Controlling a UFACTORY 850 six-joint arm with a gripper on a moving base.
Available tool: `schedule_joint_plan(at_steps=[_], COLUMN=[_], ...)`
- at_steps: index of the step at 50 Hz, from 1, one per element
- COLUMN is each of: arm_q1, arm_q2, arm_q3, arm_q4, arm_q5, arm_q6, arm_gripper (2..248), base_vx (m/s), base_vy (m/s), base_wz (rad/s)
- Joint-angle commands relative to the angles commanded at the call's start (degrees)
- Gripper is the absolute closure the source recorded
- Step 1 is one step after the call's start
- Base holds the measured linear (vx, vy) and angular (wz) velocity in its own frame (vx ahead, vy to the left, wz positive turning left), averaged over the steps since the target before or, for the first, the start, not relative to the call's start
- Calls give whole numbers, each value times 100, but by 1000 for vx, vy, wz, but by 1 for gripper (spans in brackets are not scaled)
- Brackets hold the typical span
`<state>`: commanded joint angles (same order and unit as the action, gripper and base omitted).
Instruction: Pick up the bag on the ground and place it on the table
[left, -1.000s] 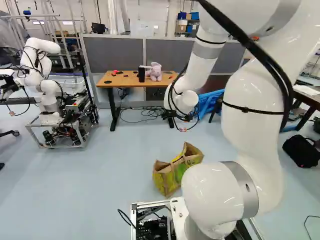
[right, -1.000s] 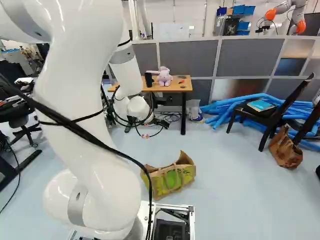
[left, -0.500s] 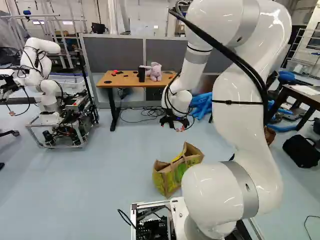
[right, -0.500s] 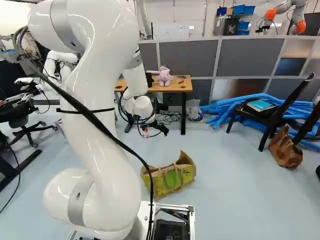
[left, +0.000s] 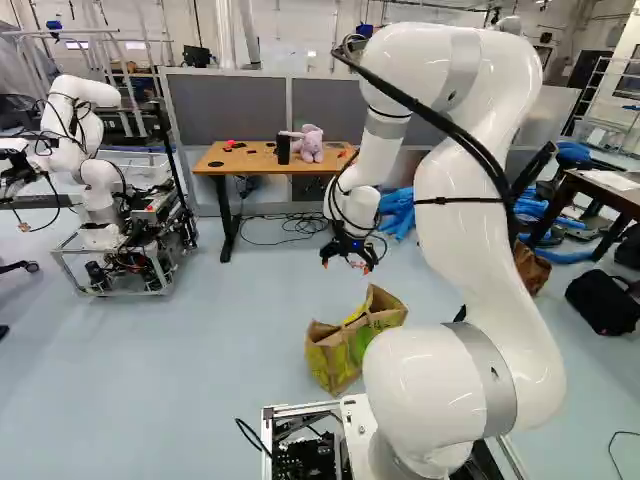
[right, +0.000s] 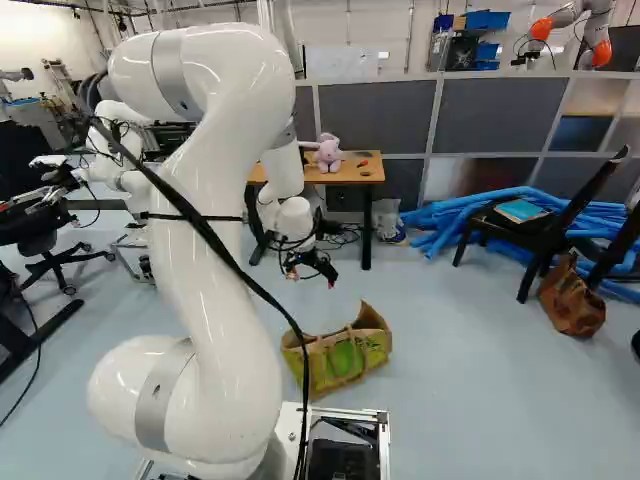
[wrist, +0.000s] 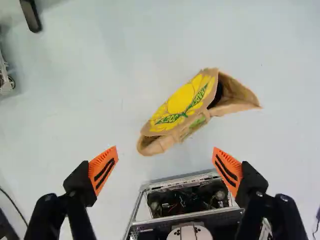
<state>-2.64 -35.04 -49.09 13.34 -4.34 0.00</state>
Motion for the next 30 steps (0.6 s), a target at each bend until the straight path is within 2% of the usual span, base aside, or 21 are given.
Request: schedule_joint_plan(at_steps=[11, 30], arm_q1=[-65, -144], arm_q2=[-290, -758], arm_q3=[-190, -470], arm_q4=[77, 91], arm_q5=[-288, -339], arm_q6=[0, 0], arm_gripper=[3, 3], base_vx=[0, 0], base_vy=[0, 0], base_wz=[0, 0])
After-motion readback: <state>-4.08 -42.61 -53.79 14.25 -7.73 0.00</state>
